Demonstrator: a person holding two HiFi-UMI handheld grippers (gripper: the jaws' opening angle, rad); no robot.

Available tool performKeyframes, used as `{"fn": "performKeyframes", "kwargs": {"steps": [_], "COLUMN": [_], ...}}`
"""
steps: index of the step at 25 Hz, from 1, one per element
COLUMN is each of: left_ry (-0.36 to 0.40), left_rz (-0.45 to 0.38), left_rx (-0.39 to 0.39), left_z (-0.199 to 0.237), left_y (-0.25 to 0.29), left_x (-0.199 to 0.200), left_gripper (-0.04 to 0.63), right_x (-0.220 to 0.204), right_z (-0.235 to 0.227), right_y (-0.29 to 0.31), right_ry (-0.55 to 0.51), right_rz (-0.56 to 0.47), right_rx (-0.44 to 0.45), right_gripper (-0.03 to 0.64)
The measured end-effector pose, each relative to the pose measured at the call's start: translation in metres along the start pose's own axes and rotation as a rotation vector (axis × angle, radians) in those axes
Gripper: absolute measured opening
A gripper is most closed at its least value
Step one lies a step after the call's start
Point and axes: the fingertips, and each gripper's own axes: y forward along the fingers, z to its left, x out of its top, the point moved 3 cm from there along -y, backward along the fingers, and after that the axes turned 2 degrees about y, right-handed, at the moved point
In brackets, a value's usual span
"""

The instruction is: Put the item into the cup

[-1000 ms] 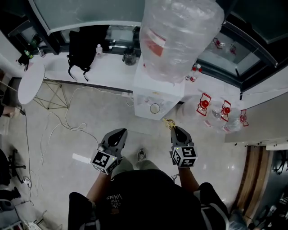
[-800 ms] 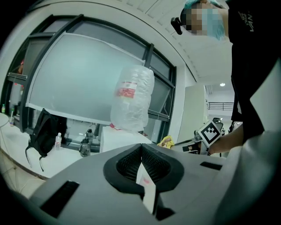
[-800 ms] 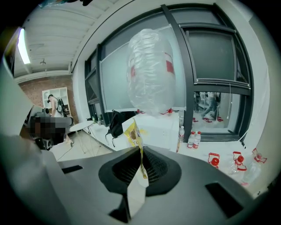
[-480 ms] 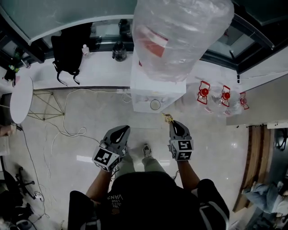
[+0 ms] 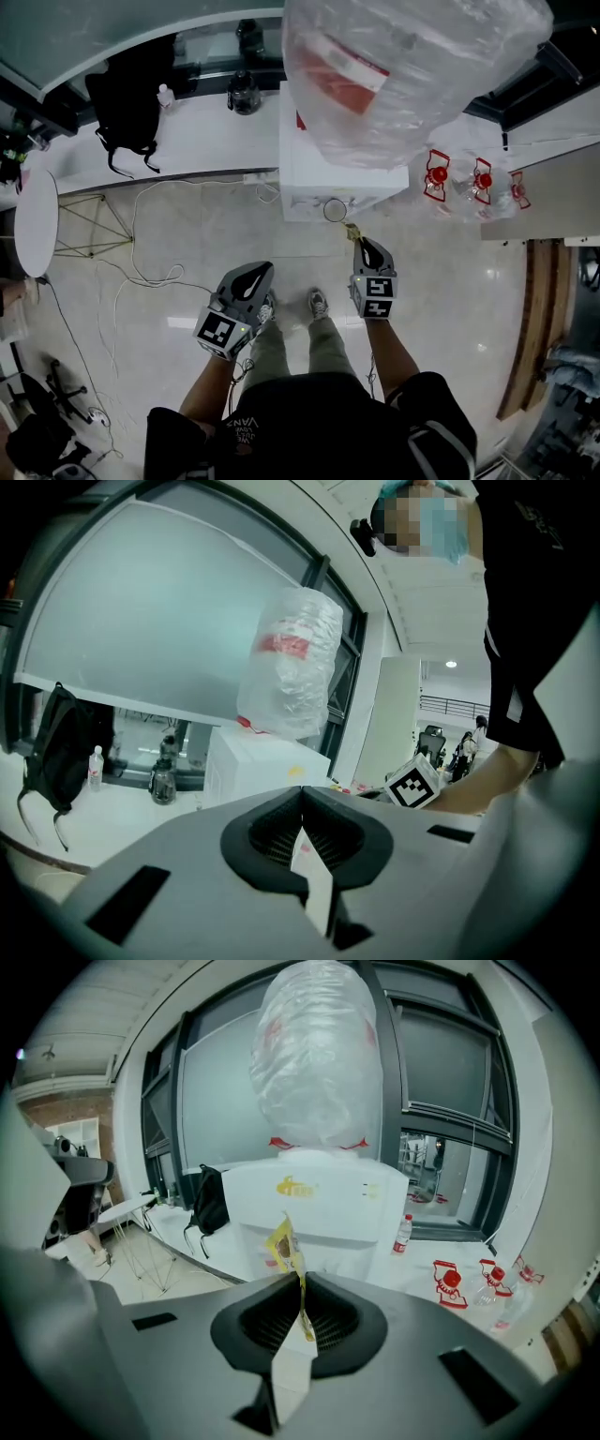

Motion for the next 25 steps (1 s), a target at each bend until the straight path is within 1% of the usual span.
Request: {"fn": "performKeyframes", "kwargs": {"steps": [5,10,15,20,25], "left_ry": [-0.015,-0.026,-0.018,-0.013,-0.033], "left_rz": [0.019,0.036,0.048,0.068,0.086], "left_rx": [-0.023,-0.037,-0.042,-0.068,-0.081], "left_z": [0.01,0.019,0.026,0.024,0.024], "left_y": [0.01,0.02,0.028,0.031,0.034], "left_x": [-0.02,-0.041,-0.058,-0.075,-0.096], "left_gripper": [0.019,0.02,0.02,0.02,0.019], "right_x": [-0.02,-0.05,-0.071,-0.078,-0.086], "right_z": [-0.008,-0.015,-0.019,-0.022,-0.023], "right_y": [0.031,0.065,0.097,0.129,0.16], "right_ry": [0.008,0.024,0.037,0.057,0.086], "right_rz": [0.019,0.048,0.053,0.041,0.044], "right_rx": [-0.038,-0.071,-0.097,-0.117,-0.125], "right_gripper": [0.052,0.052,0.052,0.052,0.052]}}
